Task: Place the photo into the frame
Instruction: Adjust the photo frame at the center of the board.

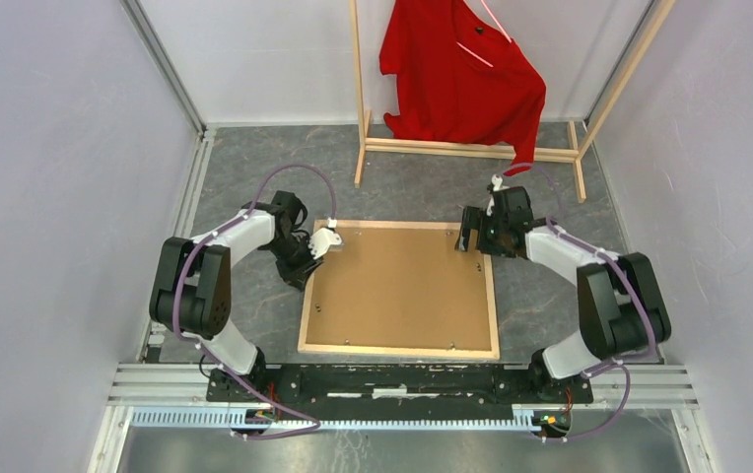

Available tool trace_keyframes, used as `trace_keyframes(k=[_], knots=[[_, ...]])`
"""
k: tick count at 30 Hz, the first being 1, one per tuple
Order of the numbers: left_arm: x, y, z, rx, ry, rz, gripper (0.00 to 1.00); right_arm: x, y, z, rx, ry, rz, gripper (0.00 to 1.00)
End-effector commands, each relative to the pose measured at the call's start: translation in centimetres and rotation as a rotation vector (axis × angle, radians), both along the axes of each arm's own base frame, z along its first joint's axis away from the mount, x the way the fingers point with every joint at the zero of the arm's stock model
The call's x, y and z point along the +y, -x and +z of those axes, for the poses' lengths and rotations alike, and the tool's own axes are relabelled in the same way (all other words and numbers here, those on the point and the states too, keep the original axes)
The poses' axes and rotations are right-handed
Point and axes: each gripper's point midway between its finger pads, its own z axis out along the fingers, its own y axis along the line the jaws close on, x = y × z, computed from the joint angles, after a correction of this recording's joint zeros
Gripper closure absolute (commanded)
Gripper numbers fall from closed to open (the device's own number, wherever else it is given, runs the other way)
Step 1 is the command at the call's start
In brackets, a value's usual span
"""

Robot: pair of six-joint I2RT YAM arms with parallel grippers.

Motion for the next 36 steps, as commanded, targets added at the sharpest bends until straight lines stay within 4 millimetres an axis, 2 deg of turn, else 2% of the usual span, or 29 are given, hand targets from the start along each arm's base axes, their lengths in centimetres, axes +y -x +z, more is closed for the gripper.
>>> trace_keyframes(k=[1,4,11,14,18,20,23,25,27,30,32,34,36], knots=[[-4.5,-2.7,1.3,-0.060,0.180,0.039,0.70,4.7,-5.1,4.4,-0.134,-0.181,0.077,0.02],[-4.8,-4.1,1.3,-0.087,0.183,0.078,0.71,4.6,-5.9,4.6,-0.136,-0.166,0.056,0.02],[-6.0,-7.6,1.6,-0.141,0.214,0.167,0.71,2.9,-5.9,4.4,-0.155,-0.101,0.008,0.02],[-6.3,-8.8,2.1,-0.163,0.223,0.191,0.71,1.5,-6.3,5.5,-0.207,-0.034,-0.007,0.02],[-5.0,-9.3,3.4,-0.165,0.224,0.222,0.66,1.2,-6.3,8.9,-0.316,0.003,0.039,0.02],[-3.8,-9.1,4.2,-0.144,0.224,0.253,0.62,2.1,-5.5,10.2,-0.362,-0.027,0.089,0.02],[-3.0,-8.4,5.3,-0.094,0.278,0.286,0.55,4.1,-4.1,10.9,-0.389,-0.064,0.156,0.02],[-3.6,-7.4,5.4,-0.056,0.321,0.285,0.51,4.5,-3.4,10.2,-0.359,-0.044,0.158,0.02],[-4.3,-6.7,5.1,-0.012,0.354,0.288,0.48,4.0,-2.9,8.9,-0.311,-0.022,0.137,0.02],[-4.1,-6.4,3.8,0.017,0.326,0.302,0.48,4.1,-2.4,8.2,-0.307,-0.038,0.127,0.02],[-4.0,-5.9,3.1,0.040,0.315,0.305,0.49,5.5,-2.1,9.1,-0.350,-0.076,0.150,0.02],[-4.0,-5.4,2.4,0.062,0.313,0.304,0.51,8.5,-1.5,9.9,-0.375,-0.089,0.216,0.03],[-3.8,-5.4,1.6,0.065,0.295,0.309,0.53,12.1,-0.5,10.1,-0.361,-0.147,0.297,0.11]])
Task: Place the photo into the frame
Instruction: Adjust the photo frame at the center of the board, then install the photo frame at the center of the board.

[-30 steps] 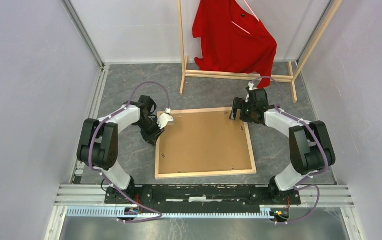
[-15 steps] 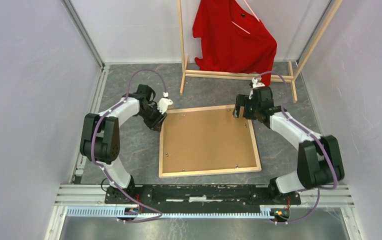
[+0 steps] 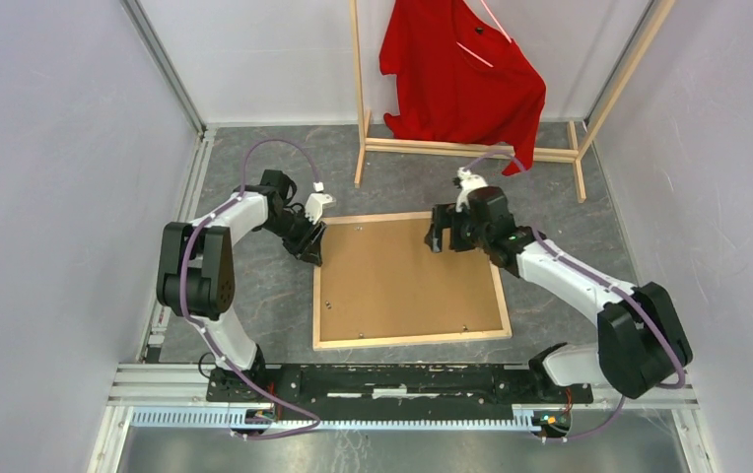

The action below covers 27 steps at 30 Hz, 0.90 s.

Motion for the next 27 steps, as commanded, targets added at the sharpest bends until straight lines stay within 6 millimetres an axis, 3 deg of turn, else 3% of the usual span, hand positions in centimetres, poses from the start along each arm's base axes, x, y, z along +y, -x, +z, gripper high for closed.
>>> trace_keyframes(k=[1,5,9,13,20,27], knots=[[-0.3,0.9,-1.4,0.067,0.012,0.022,0.54,7.6,0.9,2.8,-0.063,-0.140,0.167,0.15],[0.1,0.9,-2.8,0.083,-0.013,0.031,0.64,13.6,3.7,2.8,-0.064,-0.262,0.313,0.27],[0.0,1.1,-3.4,0.102,-0.013,0.028,0.74,18.0,6.2,2.0,-0.031,-0.317,0.426,0.38],[0.0,1.2,-3.6,0.107,-0.013,0.026,0.78,21.3,8.7,1.1,0.013,-0.383,0.511,0.38],[0.3,1.3,-3.7,0.104,-0.031,0.031,0.79,24.7,12.1,-1.5,0.095,-0.426,0.580,0.38],[0.5,1.0,-3.5,0.094,-0.039,0.035,0.80,26.3,12.6,-2.9,0.120,-0.433,0.592,0.43]])
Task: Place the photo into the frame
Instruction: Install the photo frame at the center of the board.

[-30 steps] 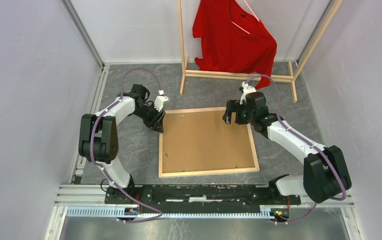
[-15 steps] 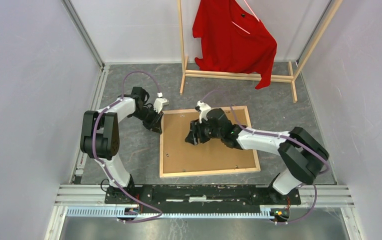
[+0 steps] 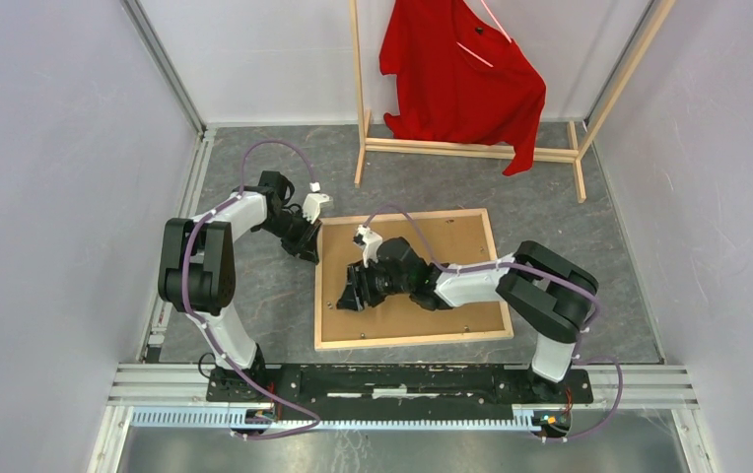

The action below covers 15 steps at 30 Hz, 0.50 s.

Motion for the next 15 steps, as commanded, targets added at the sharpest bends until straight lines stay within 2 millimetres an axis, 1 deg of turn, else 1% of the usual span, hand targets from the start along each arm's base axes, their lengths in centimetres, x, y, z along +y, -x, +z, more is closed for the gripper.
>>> trace_keyframes(k=[1,6,7,15], knots=[[0.2,0.7,-2.0,0.038,-0.039,-0.003,0.80,2.7,-1.0,2.4,-0.040,-0.100,0.009,0.46],[0.3,0.6,-1.9,0.033,-0.046,0.001,0.81,3.8,-1.2,1.7,-0.034,-0.090,0.024,0.64],[0.3,0.6,-1.9,0.032,-0.048,0.001,0.81,3.9,-1.2,1.4,-0.032,-0.084,0.026,0.66],[0.4,0.5,-1.9,0.031,-0.052,0.004,0.83,4.0,-0.9,-0.4,-0.005,-0.048,0.031,0.68]])
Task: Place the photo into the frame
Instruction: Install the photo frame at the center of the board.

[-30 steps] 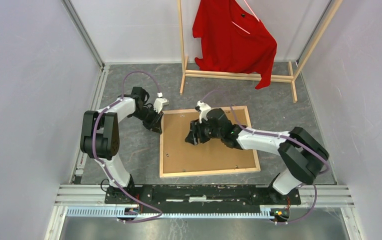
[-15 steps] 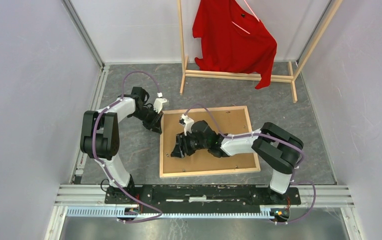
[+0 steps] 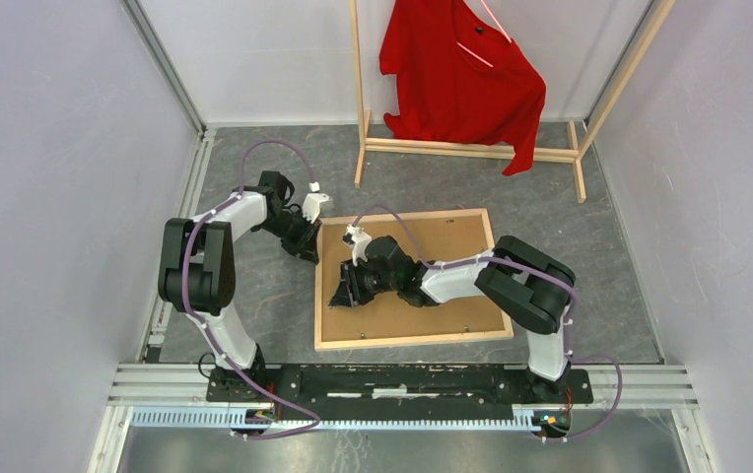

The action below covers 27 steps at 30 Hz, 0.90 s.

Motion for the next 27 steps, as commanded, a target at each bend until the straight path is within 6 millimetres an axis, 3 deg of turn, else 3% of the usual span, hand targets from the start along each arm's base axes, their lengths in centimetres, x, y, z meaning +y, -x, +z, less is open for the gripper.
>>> trace_keyframes(k=[1,6,17,27], knots=[[0.2,0.4,-1.8,0.021,-0.044,-0.010,0.83,1.2,-0.4,0.6,-0.021,-0.032,0.010,0.68],[0.3,0.5,-1.9,0.025,-0.045,-0.008,0.85,1.2,-0.3,0.0,-0.013,-0.020,0.009,0.72],[0.2,0.5,-1.7,0.021,-0.041,-0.010,0.87,1.3,-0.3,-0.6,0.005,-0.011,0.003,0.93],[0.2,0.7,-1.8,0.023,-0.040,-0.014,0.88,1.7,0.1,-0.9,0.028,-0.016,0.017,0.97]])
